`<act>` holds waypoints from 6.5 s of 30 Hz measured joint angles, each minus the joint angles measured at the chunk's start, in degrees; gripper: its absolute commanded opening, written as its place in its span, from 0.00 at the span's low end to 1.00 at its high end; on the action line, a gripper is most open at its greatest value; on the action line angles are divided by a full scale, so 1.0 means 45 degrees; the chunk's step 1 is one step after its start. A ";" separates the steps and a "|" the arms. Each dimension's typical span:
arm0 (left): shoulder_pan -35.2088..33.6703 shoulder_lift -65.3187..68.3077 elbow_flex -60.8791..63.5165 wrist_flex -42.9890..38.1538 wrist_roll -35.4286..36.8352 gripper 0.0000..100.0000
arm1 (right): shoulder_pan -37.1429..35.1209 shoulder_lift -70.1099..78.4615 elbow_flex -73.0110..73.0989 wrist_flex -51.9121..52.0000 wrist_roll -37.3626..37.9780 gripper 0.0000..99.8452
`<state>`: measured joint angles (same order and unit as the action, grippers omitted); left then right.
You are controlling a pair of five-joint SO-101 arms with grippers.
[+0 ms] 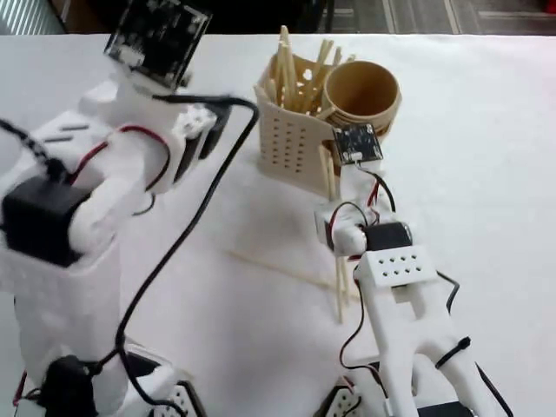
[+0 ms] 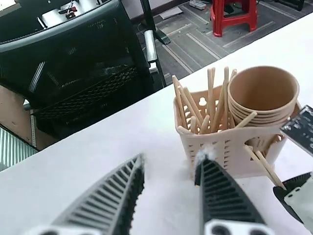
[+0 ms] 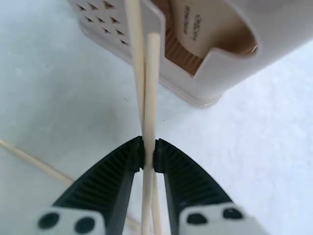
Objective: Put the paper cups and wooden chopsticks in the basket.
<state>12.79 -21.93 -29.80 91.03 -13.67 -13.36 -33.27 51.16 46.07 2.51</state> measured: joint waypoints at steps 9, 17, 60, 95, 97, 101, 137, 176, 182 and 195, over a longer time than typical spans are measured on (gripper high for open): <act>0.0000 -0.2110 0.0156 0.2110 -0.0039 0.04 | 0.0000 0.0000 0.0000 0.0000 0.0000 0.02; -0.0742 -0.5919 0.5060 0.0567 -0.0039 0.04 | 0.0000 0.0000 0.0313 -0.0293 0.0000 0.02; -0.4864 -1.8227 2.5260 -0.7150 0.0352 0.05 | -0.2657 -0.0410 -1.0842 0.3556 0.0000 0.02; -0.4864 -1.8227 2.5260 -0.7150 0.0352 0.04 | -0.1231 0.4786 -1.1194 -0.2657 0.1895 0.12; -0.4864 -1.8227 2.5260 -0.7150 0.0352 0.04 | -0.1289 0.4357 -1.1702 -0.1289 0.1895 0.09; -0.4864 -1.8227 2.5260 -0.7150 0.0352 0.04 | -0.1758 0.2969 -1.2542 0.1641 0.1954 0.06; -0.6271 -1.8227 2.5260 -0.7560 0.0352 0.05 | -0.6818 0.7580 -0.5177 0.3614 0.3556 0.16; -0.6271 -1.8227 2.5260 -0.7560 0.0352 0.05 | -0.5040 0.1094 -0.7521 0.1739 0.3673 0.02; -0.6271 -1.8227 2.5260 -0.7560 0.0352 0.05 | -0.5079 0.0156 -1.0354 0.1641 0.2501 0.02; -0.6271 -1.8227 2.5260 -0.7560 0.0352 0.05 | -0.3341 0.0020 -1.0549 -0.5079 0.2168 0.02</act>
<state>-15.43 -103.96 83.87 57.01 -12.09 -28.40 -33.19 3.69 23.21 12.26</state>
